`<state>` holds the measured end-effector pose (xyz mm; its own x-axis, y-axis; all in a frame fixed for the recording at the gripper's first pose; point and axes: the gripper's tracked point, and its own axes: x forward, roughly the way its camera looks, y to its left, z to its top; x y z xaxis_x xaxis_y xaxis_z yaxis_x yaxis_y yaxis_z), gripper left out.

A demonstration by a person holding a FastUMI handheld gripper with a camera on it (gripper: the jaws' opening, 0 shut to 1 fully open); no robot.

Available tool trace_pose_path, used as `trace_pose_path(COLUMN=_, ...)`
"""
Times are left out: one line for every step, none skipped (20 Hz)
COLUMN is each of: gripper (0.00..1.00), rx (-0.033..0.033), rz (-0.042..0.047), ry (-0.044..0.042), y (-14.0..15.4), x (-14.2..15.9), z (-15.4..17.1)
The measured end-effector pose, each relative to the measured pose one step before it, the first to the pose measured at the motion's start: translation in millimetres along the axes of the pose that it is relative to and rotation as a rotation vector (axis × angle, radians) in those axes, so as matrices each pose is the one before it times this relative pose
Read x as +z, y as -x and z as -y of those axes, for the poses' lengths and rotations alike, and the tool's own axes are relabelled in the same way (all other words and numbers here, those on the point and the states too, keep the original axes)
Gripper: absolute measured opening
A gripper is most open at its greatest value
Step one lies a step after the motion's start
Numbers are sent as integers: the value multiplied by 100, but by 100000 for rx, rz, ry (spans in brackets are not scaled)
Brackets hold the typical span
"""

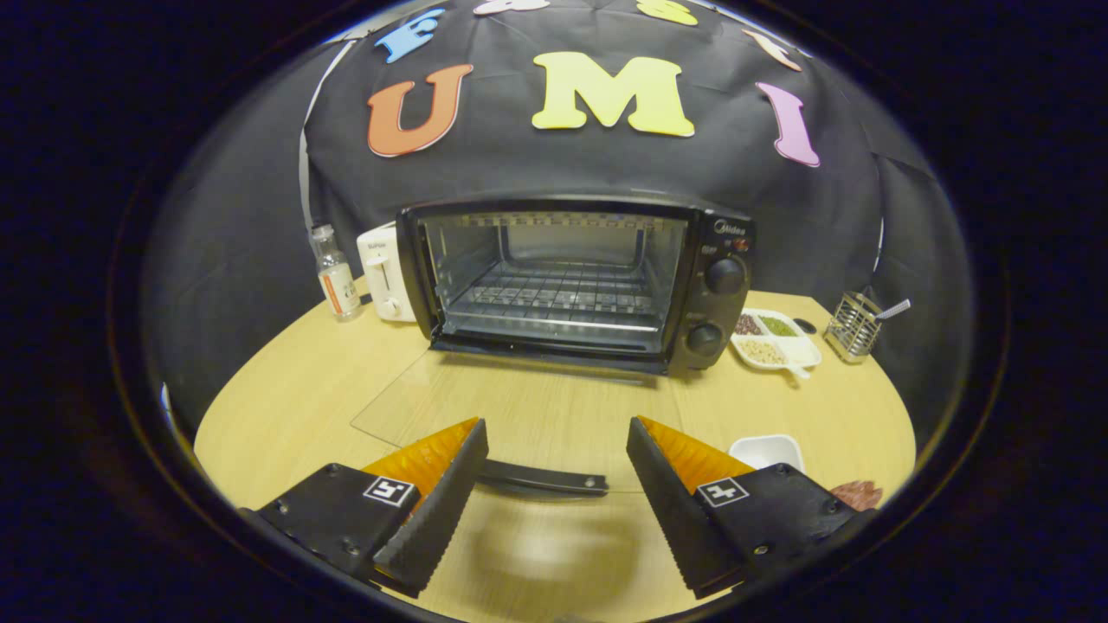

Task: Open the toaster oven, put the food inside, and close the toaster oven door.

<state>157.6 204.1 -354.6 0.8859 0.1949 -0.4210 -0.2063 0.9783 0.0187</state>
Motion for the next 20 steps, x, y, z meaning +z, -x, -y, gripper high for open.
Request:
trace_pose_path(gripper=100, rx=200, rz=1684, ry=592, y=881, x=1078, z=1243)
trace_pose_path(gripper=100, rx=-229, rz=1064, ry=1045, y=853, x=940, z=1568)
trace_pose_path(gripper=100, rx=-171, rz=792, ry=953, y=894, x=738, z=2021)
trace_pose_path(gripper=100, rx=-302, rz=232, ry=1380, y=840, x=521, z=2088)
trace_pose_path(gripper=100, rx=-880, rz=302, ry=1352, y=791, x=390, z=2531)
trace_pose_path(gripper=100, rx=-1209, rz=310, ry=319, y=799, x=272, z=2590)
trace_pose_path(gripper=100, rx=-174, rz=-627, ry=-759, y=611, x=-148, z=2311)
trace_pose_path(gripper=100, rx=22, rz=-883, ry=-1509, y=563, x=-251, z=2167)
trace_pose_path(gripper=100, rx=640, rz=-1424, ry=-1582, y=363, x=-454, z=1910)
trace_pose_path(gripper=100, rx=2005, rz=-2444, ry=-1544, y=331, x=-691, z=1316)
trace_pose_path(gripper=100, rx=2301, rz=-3009, ry=-1540, y=256, x=-1012, z=1128)
trace_pose_path(gripper=100, rx=3776, rz=-3900, ry=-1596, y=72, x=-1178, z=589)
trace_pose_path(gripper=100, rx=4610, rz=-3925, ry=-2514, y=-36, x=-1304, z=219)
trace_pose_path(gripper=100, rx=4157, rz=-4184, ry=-3318, y=-64, x=-1324, z=107)
trace_pose_path(gripper=98, rx=5072, rz=-4932, ry=-4318, y=-274, x=-1550, z=-58)
trace_pose_path(gripper=91, rx=5511, rz=-5223, ry=-5149, y=-199, x=-1147, z=-405)
trace_pose_path(gripper=87, rx=5643, rz=-4309, ry=-4444, y=-454, x=-1236, z=-476)
trace_pose_path(gripper=80, rx=5100, rz=-3175, ry=-3948, y=-280, x=-791, z=-481)
trace_pose_path(gripper=74, rx=3456, rz=-2846, ry=-4001, y=84, x=-527, z=-79)
trace_pose_path(gripper=60, rx=2060, rz=-2244, ry=-4158, y=-364, x=-614, z=-71)
